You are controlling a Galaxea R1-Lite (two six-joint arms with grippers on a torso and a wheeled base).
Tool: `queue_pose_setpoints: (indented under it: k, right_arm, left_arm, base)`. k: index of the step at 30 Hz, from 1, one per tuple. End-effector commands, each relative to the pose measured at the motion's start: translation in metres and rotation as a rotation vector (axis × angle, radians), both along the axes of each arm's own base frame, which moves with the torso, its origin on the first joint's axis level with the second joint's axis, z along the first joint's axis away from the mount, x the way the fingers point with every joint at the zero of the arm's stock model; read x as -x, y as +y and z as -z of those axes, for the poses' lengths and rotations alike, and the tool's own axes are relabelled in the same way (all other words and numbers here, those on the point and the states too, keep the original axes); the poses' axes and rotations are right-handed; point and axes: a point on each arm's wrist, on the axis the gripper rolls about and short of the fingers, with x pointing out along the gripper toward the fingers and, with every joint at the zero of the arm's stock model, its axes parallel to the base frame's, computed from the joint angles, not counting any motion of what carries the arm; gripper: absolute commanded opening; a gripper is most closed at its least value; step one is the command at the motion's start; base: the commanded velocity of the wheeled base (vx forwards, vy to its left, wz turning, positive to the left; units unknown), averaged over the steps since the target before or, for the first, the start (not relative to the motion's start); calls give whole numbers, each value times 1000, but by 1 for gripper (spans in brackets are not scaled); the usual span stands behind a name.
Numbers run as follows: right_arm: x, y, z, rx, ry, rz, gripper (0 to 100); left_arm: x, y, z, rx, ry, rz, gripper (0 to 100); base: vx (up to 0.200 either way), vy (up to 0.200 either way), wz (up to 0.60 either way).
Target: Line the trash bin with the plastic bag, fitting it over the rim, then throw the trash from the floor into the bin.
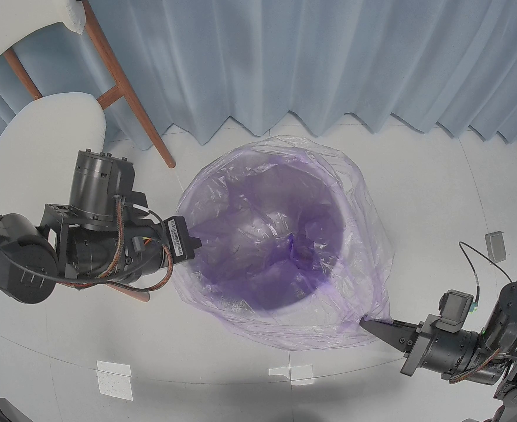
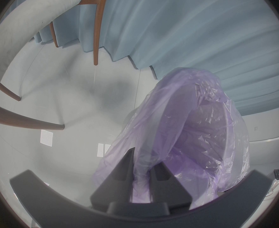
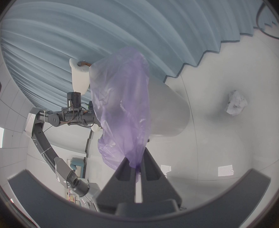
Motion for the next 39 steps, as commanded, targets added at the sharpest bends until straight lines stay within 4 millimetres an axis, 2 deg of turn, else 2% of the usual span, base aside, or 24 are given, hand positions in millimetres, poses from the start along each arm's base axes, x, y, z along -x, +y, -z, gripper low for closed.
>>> queue_pose_setpoints:
  k: [1, 8, 12, 16, 22, 27, 28, 30, 31, 34, 39]
  right_arm:
    - [2, -2, 4, 9, 26, 2, 0]
    - [-9, -4, 15, 50, 62, 45, 0]
    - [-30, -9, 15, 41, 49, 129, 0]
    - [-54, -5, 4, -6, -6, 175, 0]
    - [-63, 0, 3, -18, -19, 179, 0]
    - [-61, -4, 6, -5, -2, 194, 0]
    - [-56, -7, 8, 1, 7, 201, 100]
    - [-54, -8, 8, -1, 5, 202, 100]
    - [-42, -15, 3, -25, 2, 205, 100]
    - [-27, -25, 0, -63, 32, 212, 100]
    - [-5, -39, -23, -223, 20, 201, 100]
  left_arm:
    - [2, 1, -3, 5, -8, -1, 0]
    - [9, 5, -14, 23, -40, -1, 0]
    - [17, 7, -18, 33, -54, 9, 0]
    - [33, 6, -9, 17, -24, 45, 0]
    - [48, 3, 6, -14, 23, 90, 0]
    - [46, 3, 6, -14, 18, 87, 0]
    - [45, 3, 5, -14, 16, 83, 0]
    - [45, 3, 6, -15, 18, 81, 0]
    - [45, 4, 6, -18, 17, 76, 0]
    - [44, 5, 6, -18, 17, 72, 0]
    - [44, 8, 8, -23, 20, 63, 0]
  base:
    - [0, 0, 0]
    - [0, 0, 0]
    - [0, 0, 0]
    - [0, 0, 0]
    - [0, 0, 0]
    - [0, 0, 0]
    - [0, 0, 0]
    - [0, 0, 0]
    - [0, 0, 0]
    - [0, 0, 0]
    - [0, 0, 0]
